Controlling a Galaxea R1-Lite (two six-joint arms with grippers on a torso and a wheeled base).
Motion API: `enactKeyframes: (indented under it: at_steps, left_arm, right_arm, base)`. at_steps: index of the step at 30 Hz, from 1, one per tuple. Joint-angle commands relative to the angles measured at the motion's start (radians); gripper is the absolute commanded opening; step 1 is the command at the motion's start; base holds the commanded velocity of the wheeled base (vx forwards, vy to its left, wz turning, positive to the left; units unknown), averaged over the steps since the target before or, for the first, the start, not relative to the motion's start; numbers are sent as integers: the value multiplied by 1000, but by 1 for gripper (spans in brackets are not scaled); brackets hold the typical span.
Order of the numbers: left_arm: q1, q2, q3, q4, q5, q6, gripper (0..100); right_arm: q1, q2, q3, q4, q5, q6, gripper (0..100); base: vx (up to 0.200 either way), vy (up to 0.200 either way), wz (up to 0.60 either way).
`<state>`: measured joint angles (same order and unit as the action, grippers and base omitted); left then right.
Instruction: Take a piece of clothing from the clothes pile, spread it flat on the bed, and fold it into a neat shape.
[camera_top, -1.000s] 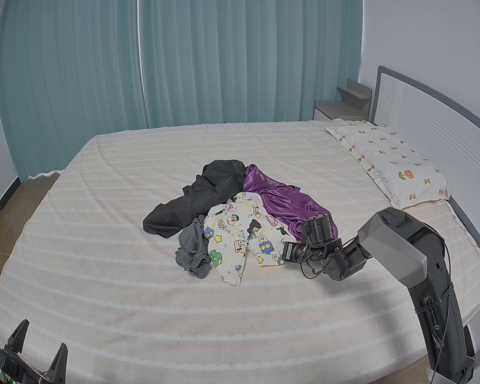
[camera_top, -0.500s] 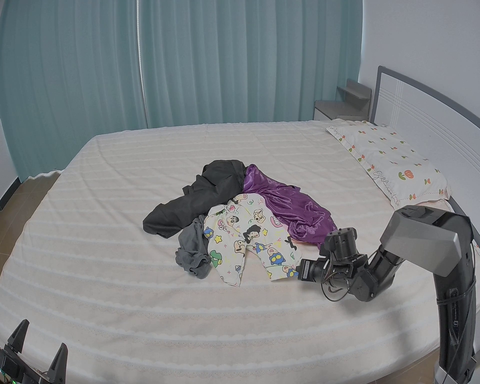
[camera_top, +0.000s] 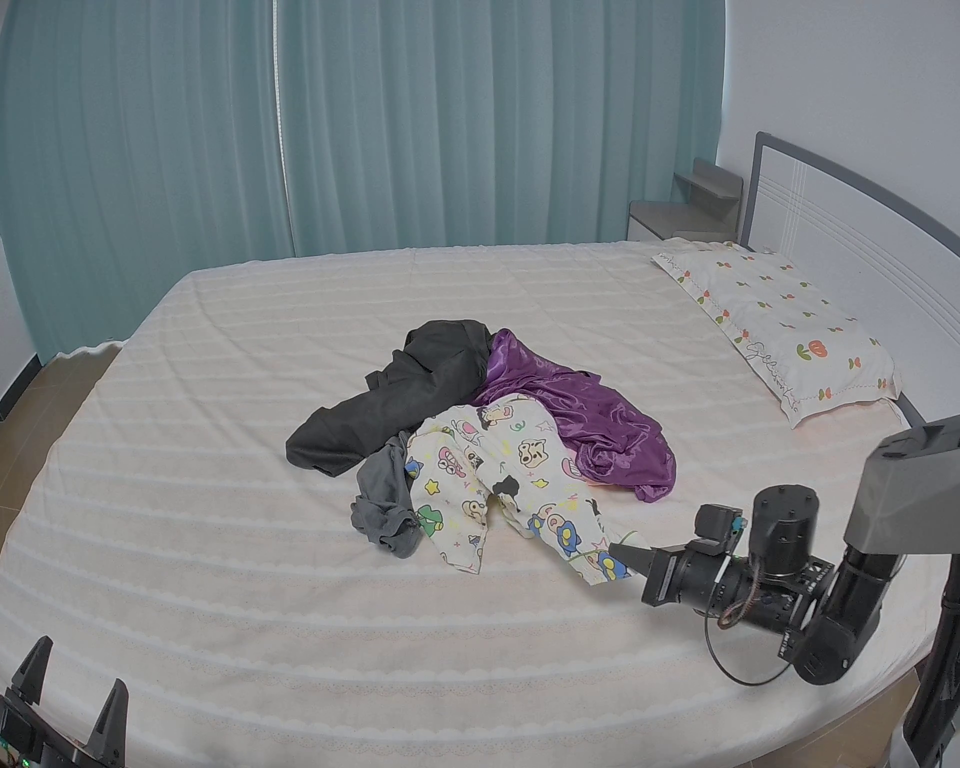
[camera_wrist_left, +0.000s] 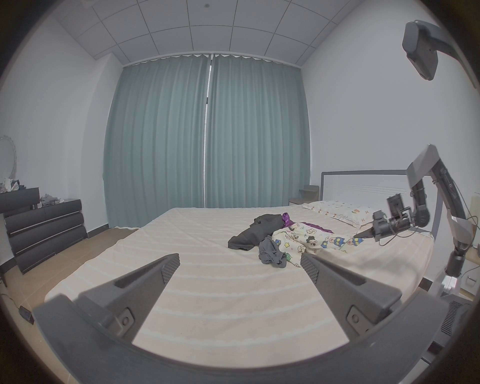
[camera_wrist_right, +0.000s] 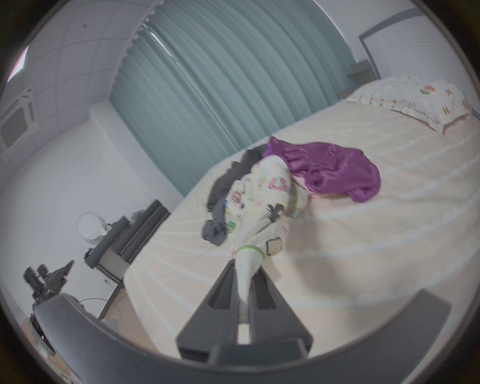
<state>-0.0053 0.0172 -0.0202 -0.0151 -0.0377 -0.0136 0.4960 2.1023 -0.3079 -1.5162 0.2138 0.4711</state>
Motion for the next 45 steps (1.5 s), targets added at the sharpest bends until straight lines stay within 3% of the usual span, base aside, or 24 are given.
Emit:
enactKeyframes:
  at_steps: [1,2,6,7,9,13,16,19,20,22,23,24,25,30,38,41,42,45]
  left_arm:
    - [-41,167,-334,-59,-67,-123,100]
    - [-56,279,-408,-54,-80,-161,100]
    - [-105,455,-426,-72,-142,-104,100]
    - [-176,575,-415,-77,-229,-31,100]
    - [-236,679,-402,-88,-254,1,100]
    - [-395,880,-382,-154,-255,6,100]
    - [-447,1034,-351,-241,-258,14,100]
    - [-455,1063,-345,-256,-258,15,100]
    - [-513,1296,-288,-434,-257,34,100]
    - [-527,1368,-273,-510,-257,37,100]
    - [-567,1515,-259,-663,-251,37,100]
    - [-568,1523,-259,-675,-249,37,100]
    - [-582,1664,-257,-829,-232,37,100]
    - [-631,1966,-259,-1181,-114,23,100]
    - [-711,2195,-299,-1407,-68,-74,100]
    - [-719,2247,-334,-1450,-13,-83,100]
    - [-722,2291,-369,-1497,48,-86,100]
    - [-734,2334,-405,-1550,82,-101,100]
  right_arm:
    - [85,-248,85,-48,22,0,0]
    - [105,-277,66,-48,25,0,0]
    - [142,-331,6,-44,24,1,0]
    - [145,-360,-56,-22,24,1,0]
    - [141,-378,-131,8,19,3,0]
    - [141,-435,-257,102,13,61,0]
    - [167,-482,-309,197,16,66,0]
    - [168,-487,-320,205,16,67,0]
    - [174,-525,-390,241,18,72,0]
    - [176,-528,-410,255,18,73,0]
    - [191,-530,-436,287,15,73,0]
    - [193,-530,-436,291,15,73,0]
    - [211,-528,-442,301,13,73,0]
    - [233,-530,-447,304,12,72,0]
    - [230,-513,-448,303,12,72,0]
    - [228,-509,-451,303,10,72,0]
    - [230,-509,-450,304,10,72,0]
    - [230,-510,-451,304,10,72,0]
  base:
    - [0,0,0]
    - [0,0,0]
    - [0,0,0]
    - [0,0,0]
    - [0,0,0]
    - [0,0,0]
    - [0,0,0]
    - [0,0,0]
    - [0,0,0]
    - [0,0,0]
    - [0,0,0]
    - [0,0,0]
    - [0,0,0]
    - [0,0,0]
    - [0,0,0]
    - [0,0,0]
    - [0,0,0]
    - [0,0,0]
